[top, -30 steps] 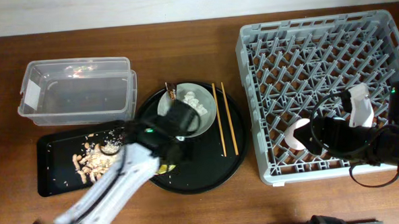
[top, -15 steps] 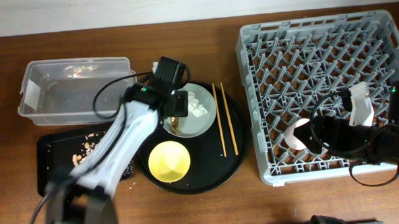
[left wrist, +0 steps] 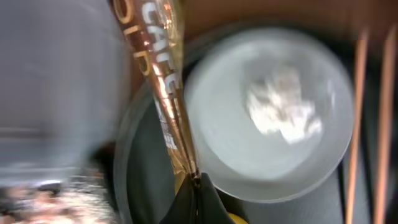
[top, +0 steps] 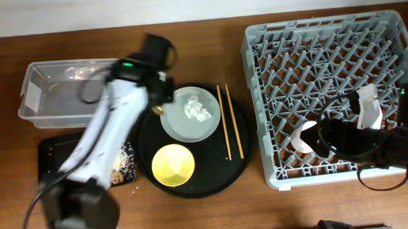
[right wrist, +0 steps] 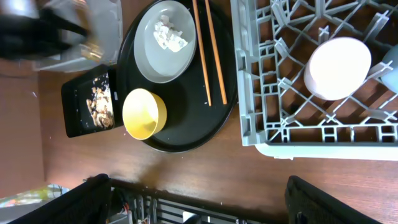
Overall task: Sort waste into correct bins and load items into the dishwasher rack
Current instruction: 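Grasp the snack wrapper and tissue with left gripper, drop into clear bin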
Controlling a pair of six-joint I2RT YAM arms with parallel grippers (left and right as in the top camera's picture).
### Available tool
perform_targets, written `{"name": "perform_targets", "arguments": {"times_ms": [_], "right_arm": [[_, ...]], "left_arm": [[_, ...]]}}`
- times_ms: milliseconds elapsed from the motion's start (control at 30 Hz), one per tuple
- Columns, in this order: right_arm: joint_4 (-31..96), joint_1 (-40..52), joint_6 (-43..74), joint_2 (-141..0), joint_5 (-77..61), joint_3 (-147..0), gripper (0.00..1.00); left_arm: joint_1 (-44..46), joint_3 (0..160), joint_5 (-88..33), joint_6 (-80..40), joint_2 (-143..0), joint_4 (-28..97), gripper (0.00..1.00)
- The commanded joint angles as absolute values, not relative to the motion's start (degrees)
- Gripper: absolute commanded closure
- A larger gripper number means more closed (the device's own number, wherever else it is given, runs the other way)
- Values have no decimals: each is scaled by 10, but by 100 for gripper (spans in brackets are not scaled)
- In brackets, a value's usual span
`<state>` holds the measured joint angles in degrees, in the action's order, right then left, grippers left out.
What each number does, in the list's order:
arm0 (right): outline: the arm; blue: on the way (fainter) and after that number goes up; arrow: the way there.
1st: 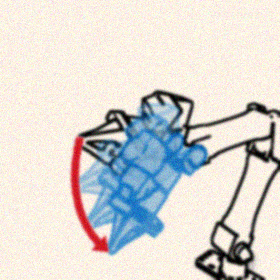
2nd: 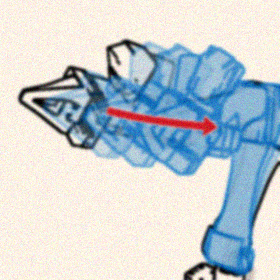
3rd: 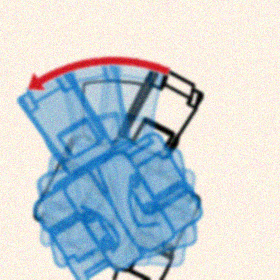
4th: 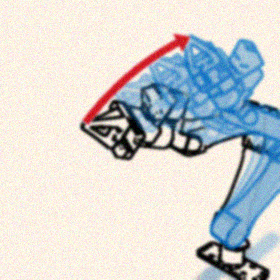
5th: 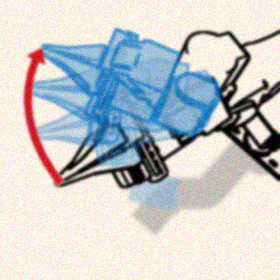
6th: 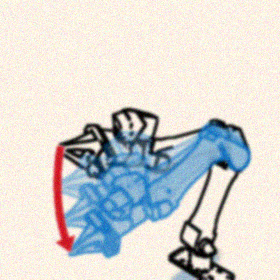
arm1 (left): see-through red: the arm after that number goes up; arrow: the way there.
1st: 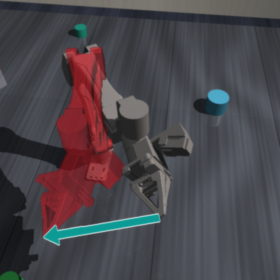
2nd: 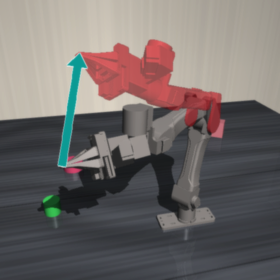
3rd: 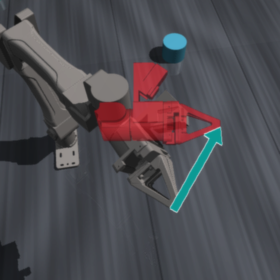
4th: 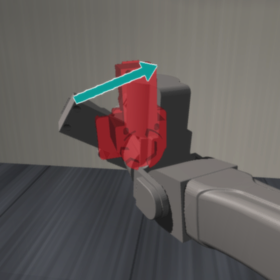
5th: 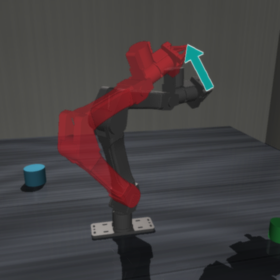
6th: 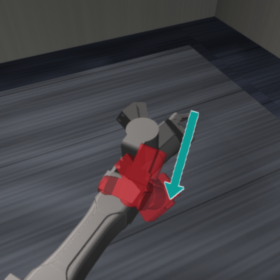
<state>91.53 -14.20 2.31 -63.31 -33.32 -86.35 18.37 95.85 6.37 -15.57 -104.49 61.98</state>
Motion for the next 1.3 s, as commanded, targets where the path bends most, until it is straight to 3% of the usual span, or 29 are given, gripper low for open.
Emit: {"name": "perform_targets", "arguments": {"times_ms": [0, 67, 100, 133, 167, 267, 400, 533, 633, 667, 733, 800, 900, 1000, 1067, 1167, 1200, 1233, 1267], "right_arm": [[915, -138, 15, -632, -338, -867, 11], [915, -138, 15, -632, -338, -867, 11], [916, -138, 15, -632, -338, -867, 11], [916, -138, 15, -632, -338, -867, 11], [916, -138, 15, -632, -338, -867, 11], [916, -138, 15, -632, -338, -867, 11], [917, -138, 15, -632, -338, -867, 11], [919, -138, 15, -632, -338, -867, 11], [920, -138, 15, -632, -338, -867, 11], [922, -138, 15, -632, -338, -867, 11], [926, -138, 15, -632, -338, -867, 11], [926, -138, 15, -632, -338, -867, 11], [929, -138, 15, -632, -338, -867, 11], [932, -138, 15, -631, -338, -867, 11], [932, -138, 15, -632, -338, -867, 11], [933, -138, 15, -631, -338, -867, 11], [933, -138, 15, -631, -338, -867, 11], [933, -138, 15, -631, -338, -867, 11], [933, -138, 15, -631, -338, -867, 11]], "left_arm": [[93, 966, 119, -151, -1015, 617, 100], [46, 957, 118, -154, -1040, 595, 100], [27, 957, 116, -153, -1057, 582, 90], [16, 958, 98, -153, -1067, 568, 53], [11, 962, 43, -130, -1068, 561, 33], [32, 999, -68, -93, -1057, 587, 30], [164, 957, -62, -24, -1077, 575, 29], [238, 905, -48, -19, -1152, 494, 25], [259, 905, -47, -21, -1221, 456, 29], [262, 905, -47, -21, -1239, 450, 41], [261, 907, -47, -32, -1243, 459, 83], [261, 933, -48, -46, -1232, 494, 100], [257, 1003, -35, -48, -1174, 589, 100], [221, 1047, 69, -69, -1103, 665, 100], [171, 1047, 132, -77, -1082, 669, 100], [53, 1038, 137, -107, -1107, 630, 100], [32, 1038, 125, -111, -1119, 621, 92], [16, 1038, 106, -110, -1129, 612, 65], [-2, 1038, 69, -93, -1144, 607, 30]]}}
